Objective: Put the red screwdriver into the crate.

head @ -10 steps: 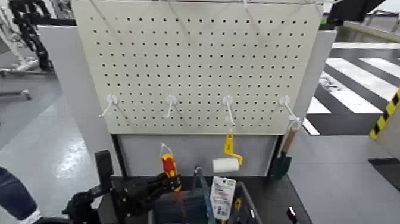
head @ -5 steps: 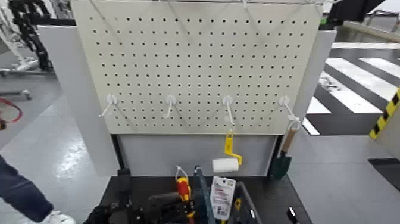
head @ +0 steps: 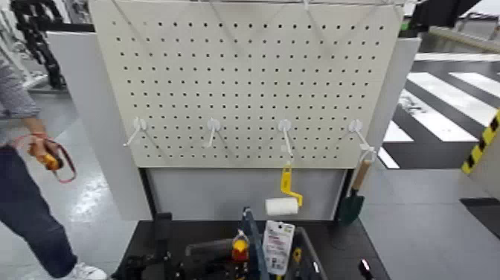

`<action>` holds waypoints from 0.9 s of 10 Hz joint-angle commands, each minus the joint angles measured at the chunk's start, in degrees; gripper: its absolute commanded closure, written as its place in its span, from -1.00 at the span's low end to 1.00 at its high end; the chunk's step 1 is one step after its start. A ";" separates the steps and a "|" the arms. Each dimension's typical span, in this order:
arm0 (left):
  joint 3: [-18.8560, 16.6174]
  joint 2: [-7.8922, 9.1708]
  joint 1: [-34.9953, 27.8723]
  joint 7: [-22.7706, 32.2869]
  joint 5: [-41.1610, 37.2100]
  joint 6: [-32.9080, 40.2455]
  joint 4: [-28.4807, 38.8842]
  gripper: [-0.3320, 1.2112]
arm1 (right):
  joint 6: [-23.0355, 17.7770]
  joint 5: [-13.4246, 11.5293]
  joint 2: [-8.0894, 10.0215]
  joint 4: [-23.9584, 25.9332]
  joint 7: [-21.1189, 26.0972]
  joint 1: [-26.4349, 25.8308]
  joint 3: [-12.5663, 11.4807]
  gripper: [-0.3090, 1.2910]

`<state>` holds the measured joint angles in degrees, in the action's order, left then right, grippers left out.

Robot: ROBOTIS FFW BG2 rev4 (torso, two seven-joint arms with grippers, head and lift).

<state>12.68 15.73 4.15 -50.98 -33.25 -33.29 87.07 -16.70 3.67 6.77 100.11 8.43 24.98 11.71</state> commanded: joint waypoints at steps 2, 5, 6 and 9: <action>-2.14 -0.26 -0.19 0.01 1.52 0.59 1.88 -0.34 | 0.00 0.02 0.00 0.00 0.01 0.07 -0.02 -0.37; -3.46 -0.26 -0.72 0.01 3.19 2.88 3.99 -0.34 | 0.00 0.11 0.00 0.09 -0.08 0.07 -0.02 -0.37; -4.25 -0.35 -0.81 0.36 5.48 4.19 5.57 -0.34 | 0.00 0.11 0.00 0.09 0.01 0.07 -0.02 -0.37; -6.36 -1.23 -4.06 7.48 8.46 11.66 10.49 -0.36 | 0.17 0.02 -0.09 0.18 -0.08 0.16 -0.11 -0.37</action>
<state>6.69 14.70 0.85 -43.37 -25.38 -23.10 96.80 -16.53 3.70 6.70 100.28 8.35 25.11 11.61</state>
